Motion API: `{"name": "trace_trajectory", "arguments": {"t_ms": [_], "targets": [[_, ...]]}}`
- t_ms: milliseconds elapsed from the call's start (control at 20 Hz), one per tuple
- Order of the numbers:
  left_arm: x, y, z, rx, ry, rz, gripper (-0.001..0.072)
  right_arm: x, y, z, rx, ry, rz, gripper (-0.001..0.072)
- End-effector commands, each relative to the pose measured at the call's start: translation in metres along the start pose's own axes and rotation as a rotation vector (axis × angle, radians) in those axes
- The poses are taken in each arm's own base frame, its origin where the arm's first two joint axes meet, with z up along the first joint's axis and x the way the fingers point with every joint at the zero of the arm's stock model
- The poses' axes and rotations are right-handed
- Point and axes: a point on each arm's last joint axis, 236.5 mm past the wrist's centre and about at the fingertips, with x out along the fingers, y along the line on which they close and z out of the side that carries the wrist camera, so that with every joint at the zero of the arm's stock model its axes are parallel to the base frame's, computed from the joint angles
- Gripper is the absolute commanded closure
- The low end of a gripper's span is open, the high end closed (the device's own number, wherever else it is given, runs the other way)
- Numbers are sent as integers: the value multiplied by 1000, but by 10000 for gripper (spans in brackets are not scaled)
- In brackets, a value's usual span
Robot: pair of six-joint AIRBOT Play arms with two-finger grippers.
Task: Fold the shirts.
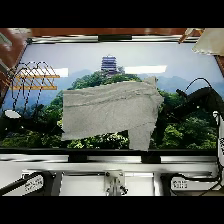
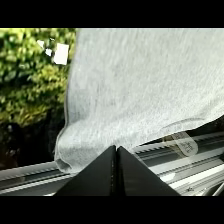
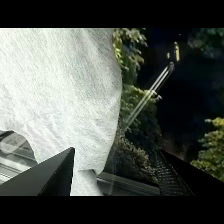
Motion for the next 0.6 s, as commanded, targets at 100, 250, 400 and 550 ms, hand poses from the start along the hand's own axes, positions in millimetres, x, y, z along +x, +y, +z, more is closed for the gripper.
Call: {"name": "trace_trajectory", "arguments": {"t_ms": [100, 250, 400, 550], "targets": [[-5, -6, -6, 5, 34, -15, 196, 5, 0, 0, 2, -1, 10, 83], [-15, -7, -6, 3, 31, -26, 174, 5, 1, -4, 2, 14, 14, 84], [-28, -2, -7, -4, 9, -17, 175, 5, 1, -6, 2, 22, 16, 83], [-34, 23, -20, -19, 46, 90, 175, 5, 1, -4, 2, 16, 14, 83]]}}
